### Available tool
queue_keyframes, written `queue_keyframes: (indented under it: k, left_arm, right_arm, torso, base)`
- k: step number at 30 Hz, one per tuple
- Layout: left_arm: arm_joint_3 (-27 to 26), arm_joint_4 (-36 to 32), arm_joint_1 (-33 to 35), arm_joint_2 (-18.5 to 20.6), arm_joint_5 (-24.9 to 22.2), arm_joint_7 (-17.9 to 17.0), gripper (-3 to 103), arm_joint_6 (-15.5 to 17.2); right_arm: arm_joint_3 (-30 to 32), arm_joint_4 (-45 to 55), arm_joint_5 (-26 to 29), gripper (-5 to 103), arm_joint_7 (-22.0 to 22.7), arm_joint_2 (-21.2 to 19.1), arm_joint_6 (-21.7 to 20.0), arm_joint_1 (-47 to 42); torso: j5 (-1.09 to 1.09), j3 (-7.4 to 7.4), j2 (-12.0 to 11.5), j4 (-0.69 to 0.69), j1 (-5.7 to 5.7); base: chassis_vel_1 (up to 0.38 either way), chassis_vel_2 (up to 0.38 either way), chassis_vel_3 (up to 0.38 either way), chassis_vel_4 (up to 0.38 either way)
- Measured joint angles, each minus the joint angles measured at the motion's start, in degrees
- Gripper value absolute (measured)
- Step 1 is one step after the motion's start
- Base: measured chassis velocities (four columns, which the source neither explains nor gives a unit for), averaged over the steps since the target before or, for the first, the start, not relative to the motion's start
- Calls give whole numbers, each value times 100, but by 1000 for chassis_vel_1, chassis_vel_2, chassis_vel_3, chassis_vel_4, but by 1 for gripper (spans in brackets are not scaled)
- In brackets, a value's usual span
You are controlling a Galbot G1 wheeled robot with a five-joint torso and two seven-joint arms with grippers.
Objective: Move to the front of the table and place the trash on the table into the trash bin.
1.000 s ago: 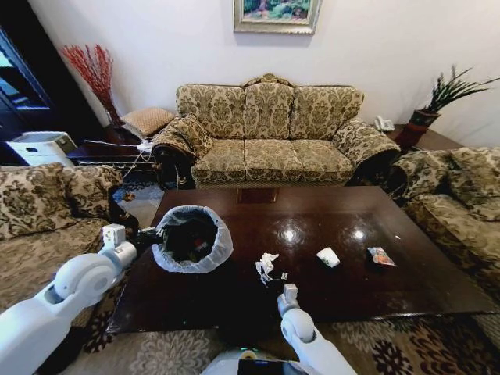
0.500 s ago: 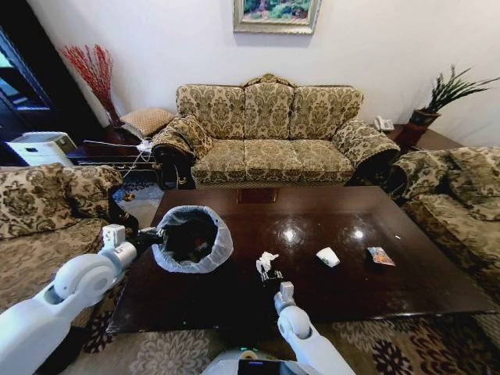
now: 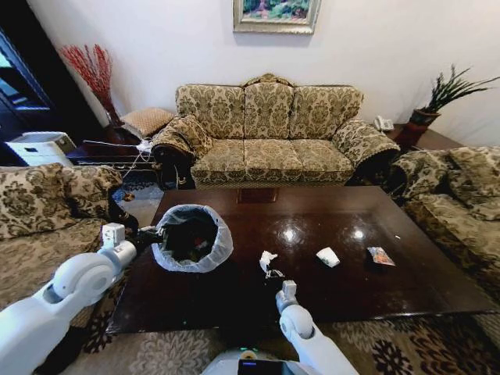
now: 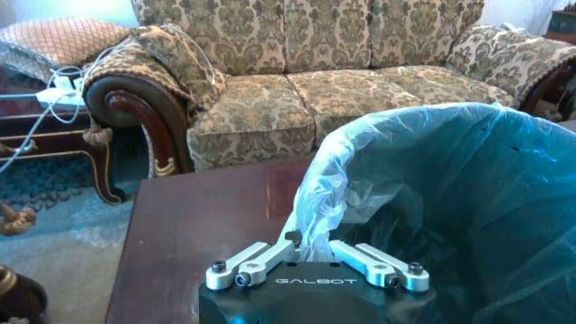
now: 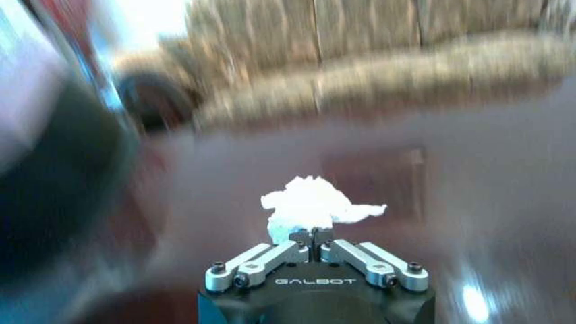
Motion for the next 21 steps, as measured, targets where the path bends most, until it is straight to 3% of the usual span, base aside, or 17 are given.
queue_keyframes:
  k: [2, 3, 6, 7, 12, 15, 17, 20, 21]
  left_arm:
    - [10, 26, -9, 23, 15, 0, 1, 0]
    - [40, 77, -29, 83, 19, 0, 1, 5]
    - [55, 113, -42, 140, 0, -14, 1, 39]
    - [69, 132, -43, 177, -40, -28, 1, 65]
    - [84, 129, -28, 190, -62, -41, 1, 88]
    - [85, -7, 23, 155, -71, -43, 1, 114]
    - [84, -58, 31, 141, -74, -43, 1, 123]
    - [77, -190, 45, 103, -97, -46, 1, 150]
    - [77, -190, 45, 103, -97, -46, 1, 150]
  right_arm:
    - [4, 287, -3, 0, -41, -30, 154, -2]
    - [-10, 923, -13, 0, -145, -84, 364, 51]
    - [-80, 1567, 74, 0, -320, -151, 453, 167]
    - [-223, 2025, 291, 0, -557, -223, 522, 331]
    - [-679, 2544, 651, 0, -1057, -389, 533, 604]
    - [-1335, 2688, 770, 0, -1312, -536, 219, 911]
    - [-1477, 2664, 744, 0, -1346, -561, 113, 980]
    - [-1735, 2620, 503, -3, -1354, -603, -492, 1094]
    - [-1735, 2620, 503, -3, -1354, -603, -492, 1094]
  torso:
    - [0, 0, 0, 0, 0]
    - [0, 0, 0, 0, 0]
    - [0, 0, 0, 0, 0]
    - [1, 0, 0, 0, 0]
    - [1, -1, 0, 0, 0]
    - [1, -1, 0, 0, 0]
    - [1, -1, 0, 1, 0]
    - [1, -1, 0, 0, 0]
    - [1, -1, 0, 0, 0]
  base:
    - [0, 0, 0, 0]
    - [0, 0, 0, 0]
    - [0, 0, 0, 0]
    - [0, 0, 0, 0]
    - [0, 0, 0, 0]
    - [0, 0, 0, 0]
    - [0, 0, 0, 0]
    - [0, 0, 0, 0]
    - [0, 0, 0, 0]
